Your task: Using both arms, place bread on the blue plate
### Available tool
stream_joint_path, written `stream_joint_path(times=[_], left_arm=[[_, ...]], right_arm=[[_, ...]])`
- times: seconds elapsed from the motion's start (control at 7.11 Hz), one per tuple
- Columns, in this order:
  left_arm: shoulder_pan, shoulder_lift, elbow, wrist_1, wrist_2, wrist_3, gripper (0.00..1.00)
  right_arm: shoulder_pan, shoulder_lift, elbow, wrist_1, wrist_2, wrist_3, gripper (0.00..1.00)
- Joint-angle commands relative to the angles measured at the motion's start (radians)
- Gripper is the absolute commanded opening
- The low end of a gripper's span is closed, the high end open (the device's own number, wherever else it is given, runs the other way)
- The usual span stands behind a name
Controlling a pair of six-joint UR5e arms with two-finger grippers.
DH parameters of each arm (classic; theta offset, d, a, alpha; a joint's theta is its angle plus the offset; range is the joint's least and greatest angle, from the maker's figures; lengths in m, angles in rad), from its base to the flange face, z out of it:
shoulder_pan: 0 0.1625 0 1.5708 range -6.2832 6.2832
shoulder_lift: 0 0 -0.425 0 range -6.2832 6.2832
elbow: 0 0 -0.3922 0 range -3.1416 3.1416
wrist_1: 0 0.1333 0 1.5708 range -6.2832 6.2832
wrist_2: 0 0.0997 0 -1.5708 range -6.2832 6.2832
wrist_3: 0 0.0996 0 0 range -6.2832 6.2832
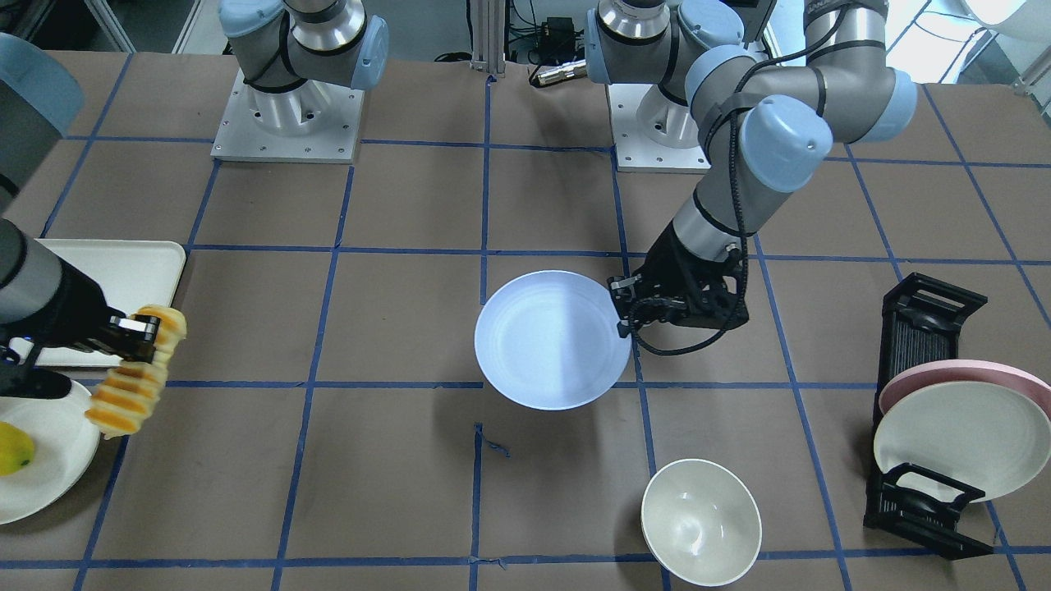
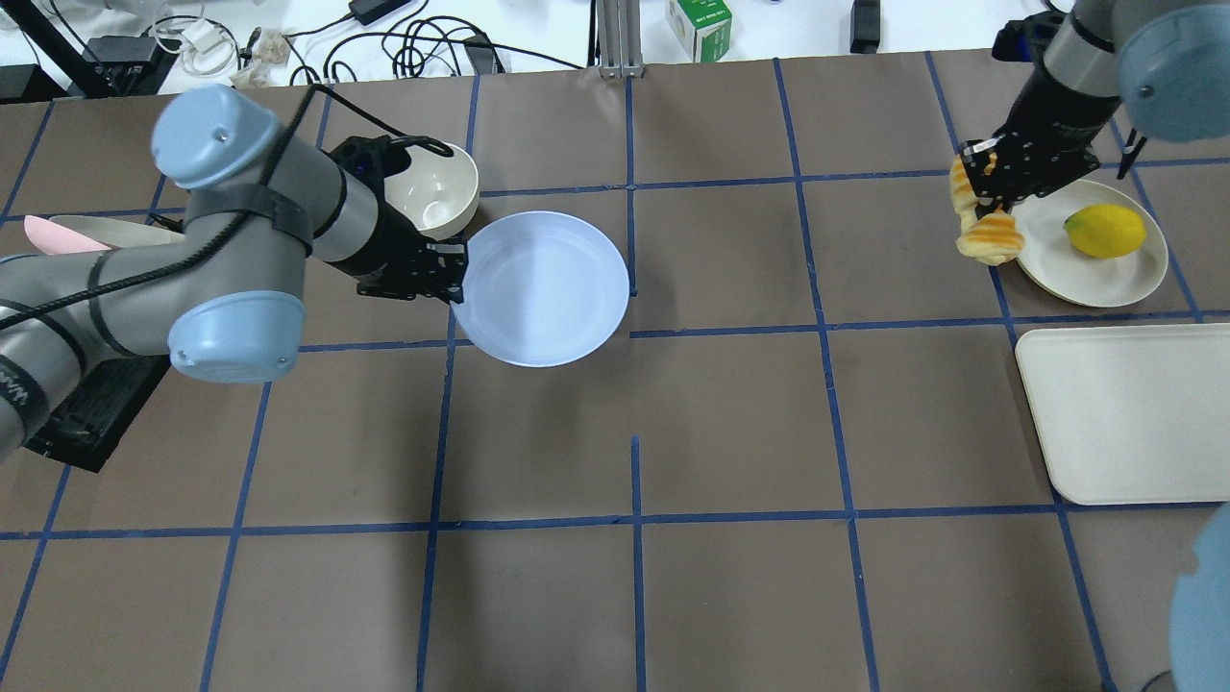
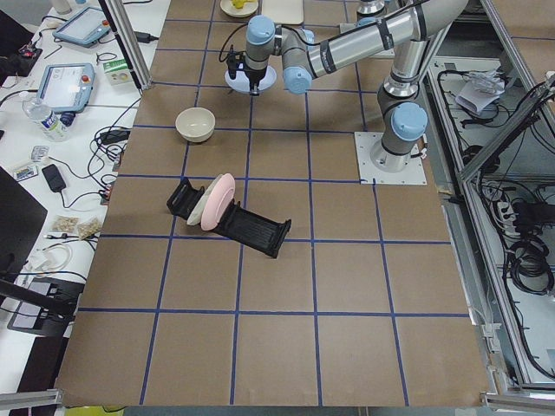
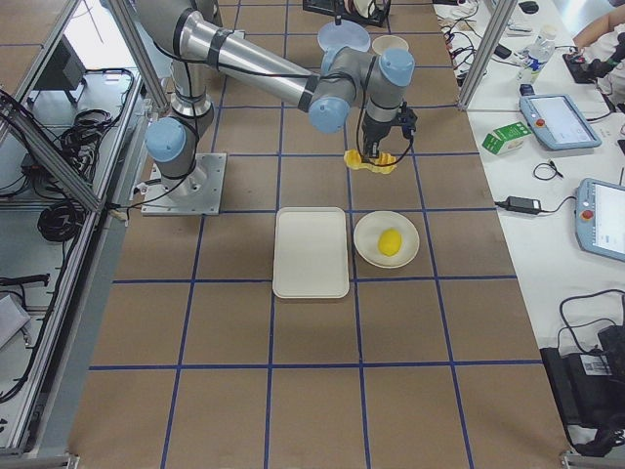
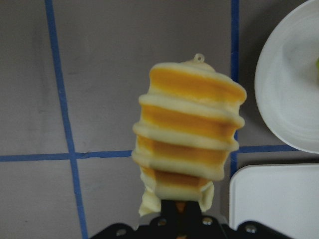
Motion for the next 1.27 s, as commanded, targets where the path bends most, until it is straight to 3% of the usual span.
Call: stream_joint_path(times=[0.0, 0.42, 0.56, 0.7, 0.98, 1.12], left_arm=[[-0.066, -0.127, -0.009, 0.133, -0.036, 0.006, 0.0], [-0.108, -0.293, -0.008, 0.284, -0.033, 0.006, 0.0], [-0.112, -0.307, 0.0, 0.324, -0.031, 0.006, 0.51], [-0.114, -0.284, 0.002, 0.328, -0.014, 0.012, 1.0], [-0.111, -0.234, 0.015, 0.312, 0.007, 0.021, 1.0], [-0.106, -0.173, 0.027, 0.277, 0.061, 0.029, 1.0]], right_arm=[[0.209, 0.051, -0.001, -0.067, 0.005, 0.224, 0.0], [0.359, 0.06, 0.001, -0.109, 0.074, 0.414, 0.0], [0.37, 0.059, 0.007, -0.109, 0.083, 0.435, 0.0], [0.395, 0.066, 0.023, -0.12, 0.165, 0.506, 0.0], [0.442, 0.105, 0.053, -0.181, 0.182, 0.528, 0.0], [0.466, 0.128, 0.068, -0.224, 0.183, 0.545, 0.0]])
